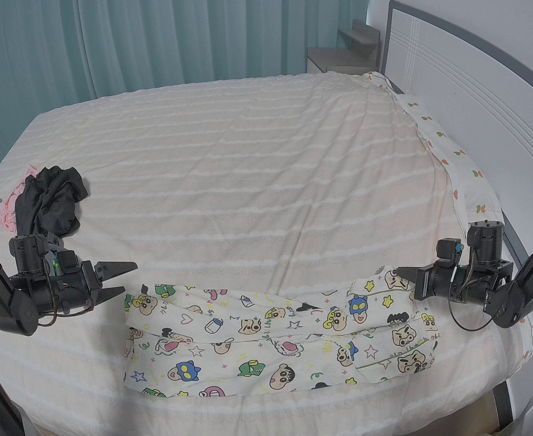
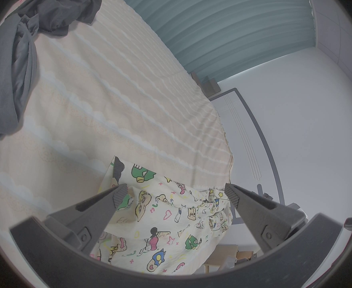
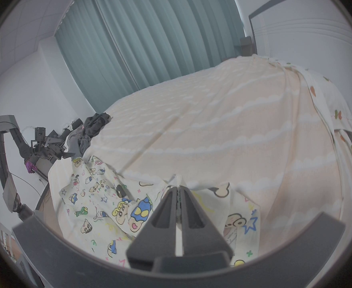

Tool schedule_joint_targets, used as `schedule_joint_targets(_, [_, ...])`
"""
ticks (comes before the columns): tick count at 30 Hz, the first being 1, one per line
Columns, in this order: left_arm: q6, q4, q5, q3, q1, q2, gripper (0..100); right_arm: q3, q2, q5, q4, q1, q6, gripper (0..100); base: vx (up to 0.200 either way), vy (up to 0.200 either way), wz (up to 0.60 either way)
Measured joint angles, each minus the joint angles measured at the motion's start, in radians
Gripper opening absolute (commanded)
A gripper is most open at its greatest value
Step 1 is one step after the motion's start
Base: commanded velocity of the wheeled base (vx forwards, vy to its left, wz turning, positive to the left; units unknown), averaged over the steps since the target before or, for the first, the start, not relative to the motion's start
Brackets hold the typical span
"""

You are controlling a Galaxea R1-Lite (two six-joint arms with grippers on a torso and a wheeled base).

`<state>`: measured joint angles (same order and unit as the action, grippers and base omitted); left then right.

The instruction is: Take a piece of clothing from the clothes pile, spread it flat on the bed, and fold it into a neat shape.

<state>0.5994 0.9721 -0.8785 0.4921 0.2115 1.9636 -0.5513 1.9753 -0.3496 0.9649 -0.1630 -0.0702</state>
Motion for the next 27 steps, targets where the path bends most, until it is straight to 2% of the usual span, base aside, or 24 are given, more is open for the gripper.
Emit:
schedule_joint_targets(2, [0.000,0.000,0.000,0.000,0.000,0.000,100,-0.005,0.021,0.003,-0.001,0.004,0.000,0,0.000,0.000,0.00])
schedule_joint_targets(3, [-0.001,0.000,0.000,0.000,0.000,0.000,100,-0.007,0.033,0.005,-0.001,0.007,0.003,100,0.000,0.000,0.00])
schedule_joint_targets(9, [-0.004,0.000,0.000,-0.001,0.000,0.000,100,-0.012,0.070,0.011,0.005,0.023,0.019,100,0.000,0.000,0.00])
schedule_joint_targets(17, [-0.005,0.000,0.001,-0.001,0.000,0.001,100,-0.021,0.040,0.090,0.008,0.031,0.014,100,0.000,0.000,0.00])
schedule_joint_targets(24, [-0.005,0.000,0.001,-0.001,-0.001,0.001,100,-0.013,-0.068,0.122,0.001,-0.054,-0.002,100,0.000,0.000,0.00])
schedule_joint_targets(27, [-0.009,0.000,0.001,-0.001,-0.001,0.001,100,0.003,-0.092,0.132,0.003,-0.106,-0.044,100,0.000,0.000,0.00])
